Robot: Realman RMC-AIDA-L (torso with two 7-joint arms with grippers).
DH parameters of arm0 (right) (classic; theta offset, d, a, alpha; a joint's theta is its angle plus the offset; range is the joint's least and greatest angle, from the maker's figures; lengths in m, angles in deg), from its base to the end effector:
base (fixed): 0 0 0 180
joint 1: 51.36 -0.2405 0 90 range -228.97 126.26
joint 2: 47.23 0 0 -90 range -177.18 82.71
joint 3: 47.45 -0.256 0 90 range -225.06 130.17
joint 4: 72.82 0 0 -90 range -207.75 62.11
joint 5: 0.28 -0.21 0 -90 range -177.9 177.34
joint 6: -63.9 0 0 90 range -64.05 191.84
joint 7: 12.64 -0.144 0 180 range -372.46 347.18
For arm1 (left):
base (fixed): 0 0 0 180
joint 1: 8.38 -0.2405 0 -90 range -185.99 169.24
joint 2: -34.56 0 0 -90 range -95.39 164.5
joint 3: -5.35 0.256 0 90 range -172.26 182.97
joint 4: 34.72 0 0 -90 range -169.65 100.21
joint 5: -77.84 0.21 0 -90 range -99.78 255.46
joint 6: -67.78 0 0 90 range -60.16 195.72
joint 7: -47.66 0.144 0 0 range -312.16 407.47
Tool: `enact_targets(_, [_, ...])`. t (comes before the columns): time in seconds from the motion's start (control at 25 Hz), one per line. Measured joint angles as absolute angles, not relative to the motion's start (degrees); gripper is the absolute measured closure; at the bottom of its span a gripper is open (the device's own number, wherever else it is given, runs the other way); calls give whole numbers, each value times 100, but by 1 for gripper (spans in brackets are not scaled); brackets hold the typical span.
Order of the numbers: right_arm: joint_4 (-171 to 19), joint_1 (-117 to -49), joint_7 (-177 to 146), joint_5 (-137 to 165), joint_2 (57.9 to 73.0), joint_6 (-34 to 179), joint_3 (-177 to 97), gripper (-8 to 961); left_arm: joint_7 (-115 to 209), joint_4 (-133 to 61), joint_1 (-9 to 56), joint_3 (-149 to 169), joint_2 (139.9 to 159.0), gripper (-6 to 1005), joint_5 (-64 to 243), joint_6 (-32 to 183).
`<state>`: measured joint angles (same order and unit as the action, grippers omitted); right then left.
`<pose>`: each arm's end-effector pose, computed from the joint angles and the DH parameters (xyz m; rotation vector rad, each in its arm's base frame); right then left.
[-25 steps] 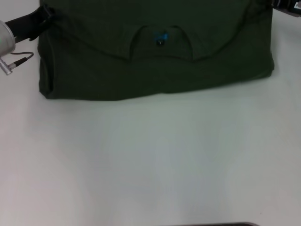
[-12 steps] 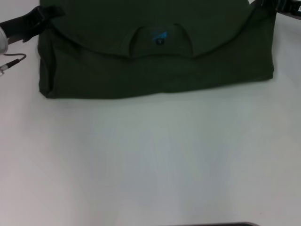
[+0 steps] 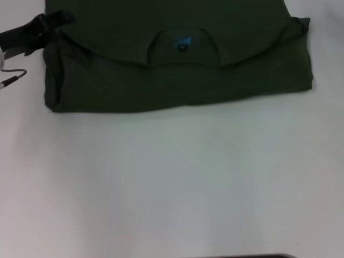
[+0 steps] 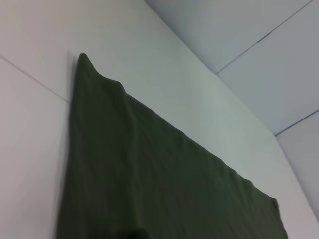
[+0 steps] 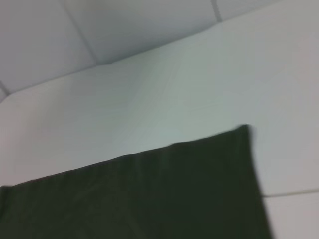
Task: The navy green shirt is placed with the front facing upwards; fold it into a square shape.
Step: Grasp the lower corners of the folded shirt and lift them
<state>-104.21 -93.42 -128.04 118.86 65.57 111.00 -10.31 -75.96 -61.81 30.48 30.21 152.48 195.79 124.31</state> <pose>0.2879 0.4535 0.0634 -1.9284 1.2321 0.5227 -0.2999 0.4094 0.0140 -1.7844 -1.7004 -0.8431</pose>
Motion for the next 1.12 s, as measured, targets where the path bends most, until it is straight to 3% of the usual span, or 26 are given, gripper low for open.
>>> enact_targets(0.12, [-10514,-9344,-12918,11887,6534,11476,-884,38,-7596,-6264,2949,2993,15249,233,19530,12711])
enact_targets(0.24, [-10811,-9221,-13264,11905,6357,12536,-815,14,-7598,-6556,2769,3005,15192,235,19514,13454])
enact_targets(0.4, [-11550,-8863,-13686,11896,6131,14215,-951,16,-7744,-7046,2473,3082,14919,238,19579,14953])
enact_targets(0.6, [-12332,-8402,-13675,11879,6188,15325,-1372,18,-8374,-7436,2278,3228,14525,241,20077,16026])
enact_targets(0.84, [-12265,-8248,-13710,11894,6179,15458,-1569,21,-9193,-7698,2444,3243,14493,244,21166,15994])
enact_targets(1.12, [-12251,-8268,-14062,12172,6092,15479,-1519,23,-9318,-7424,2528,3556,14673,247,21289,15251])
